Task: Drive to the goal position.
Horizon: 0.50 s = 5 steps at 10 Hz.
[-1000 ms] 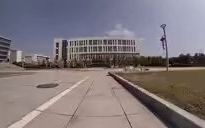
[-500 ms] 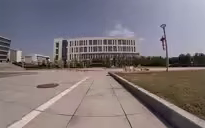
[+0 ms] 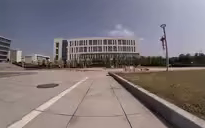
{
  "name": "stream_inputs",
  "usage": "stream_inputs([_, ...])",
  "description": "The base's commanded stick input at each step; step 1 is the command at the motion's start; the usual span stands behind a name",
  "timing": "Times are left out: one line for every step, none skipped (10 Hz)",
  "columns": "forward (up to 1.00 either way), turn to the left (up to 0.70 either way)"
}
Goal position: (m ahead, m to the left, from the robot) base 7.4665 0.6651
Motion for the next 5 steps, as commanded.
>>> stream_inputs([0.04,0.00])
stream_inputs([0.04,0.00])
stream_inputs([0.04,0.00])
stream_inputs([0.04,0.00])
stream_inputs([0.04,0.00])
